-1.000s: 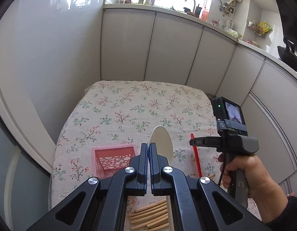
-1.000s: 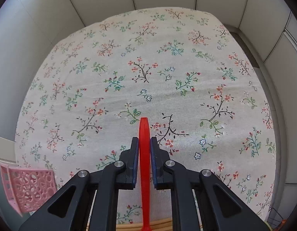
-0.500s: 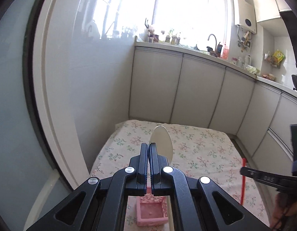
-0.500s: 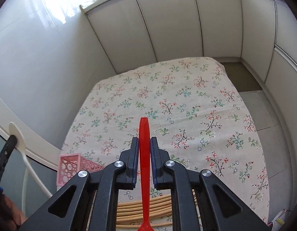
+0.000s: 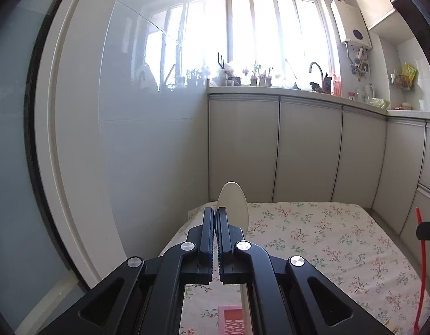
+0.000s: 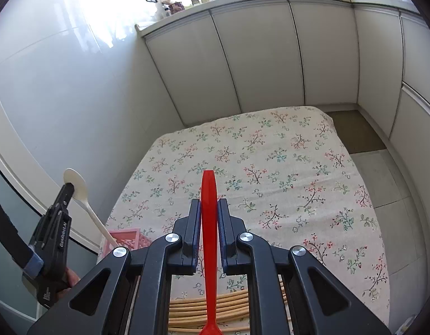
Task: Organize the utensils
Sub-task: 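Lift both spoons and carry them over the pink holder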
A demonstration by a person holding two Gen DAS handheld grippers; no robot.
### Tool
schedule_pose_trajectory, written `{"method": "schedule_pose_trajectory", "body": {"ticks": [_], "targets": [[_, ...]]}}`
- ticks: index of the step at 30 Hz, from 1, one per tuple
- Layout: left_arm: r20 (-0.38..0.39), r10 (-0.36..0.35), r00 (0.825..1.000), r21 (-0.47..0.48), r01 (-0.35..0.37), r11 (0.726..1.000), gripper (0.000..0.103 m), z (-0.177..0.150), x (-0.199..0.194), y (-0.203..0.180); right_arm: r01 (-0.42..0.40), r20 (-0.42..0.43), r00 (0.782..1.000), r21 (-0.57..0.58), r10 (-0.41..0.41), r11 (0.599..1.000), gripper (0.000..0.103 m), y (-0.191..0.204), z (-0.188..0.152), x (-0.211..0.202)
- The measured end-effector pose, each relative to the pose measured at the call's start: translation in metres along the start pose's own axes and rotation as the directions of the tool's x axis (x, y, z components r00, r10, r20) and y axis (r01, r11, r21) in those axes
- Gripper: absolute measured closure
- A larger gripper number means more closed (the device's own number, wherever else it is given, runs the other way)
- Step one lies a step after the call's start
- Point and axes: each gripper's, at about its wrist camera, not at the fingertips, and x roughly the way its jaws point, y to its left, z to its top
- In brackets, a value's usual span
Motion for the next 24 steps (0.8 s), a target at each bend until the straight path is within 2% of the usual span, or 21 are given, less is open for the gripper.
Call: {"method": "schedule_pose_trajectory", "body": {"ticks": [7,9,12,16,19,22,24], "targets": [[-0.063,-0.012,0.998,0.026,0.013,1.000,0.098,-0.015,0.012,-0.004,0.005,-0.008,1.000,0.012,-0.005,1.000,0.091,-0.003,-0.001,0.004],[-0.105,-0.020,0.994,0.025,0.023,0.999,0.082,-0.014,0.015,-0.004,-0.001,-0.002,1.000,0.015,0.001,1.000,0.091,-0.002,-0.001,0.002],[-0.157,-0.035,0.987,0.001,0.035,0.999,0.071,-0.011,0.014,0.000,-0.010,0.012,1.000,0.005,0.010,1.000,0.091,0.003,-0.001,-0.002],[-0.225,-0.054,0.973,-0.051,0.043,0.998,0.066,-0.001,0.007,0.007,-0.032,0.036,0.999,-0.025,0.033,0.999,0.091,0.018,-0.003,-0.005],[-0.273,-0.058,0.960,-0.074,0.039,0.997,0.057,0.006,-0.003,0.012,-0.070,0.074,0.995,-0.038,0.072,0.997,0.091,0.031,-0.002,-0.010],[-0.330,-0.048,0.943,-0.091,0.019,0.996,0.046,0.011,-0.012,0.018,-0.120,0.121,0.985,-0.027,0.123,0.992,0.091,0.046,0.005,-0.014],[-0.385,-0.020,0.923,-0.076,-0.010,0.997,0.041,0.013,-0.016,0.020,-0.155,0.147,0.977,-0.019,0.156,0.988,0.091,0.059,0.009,-0.014]]}}
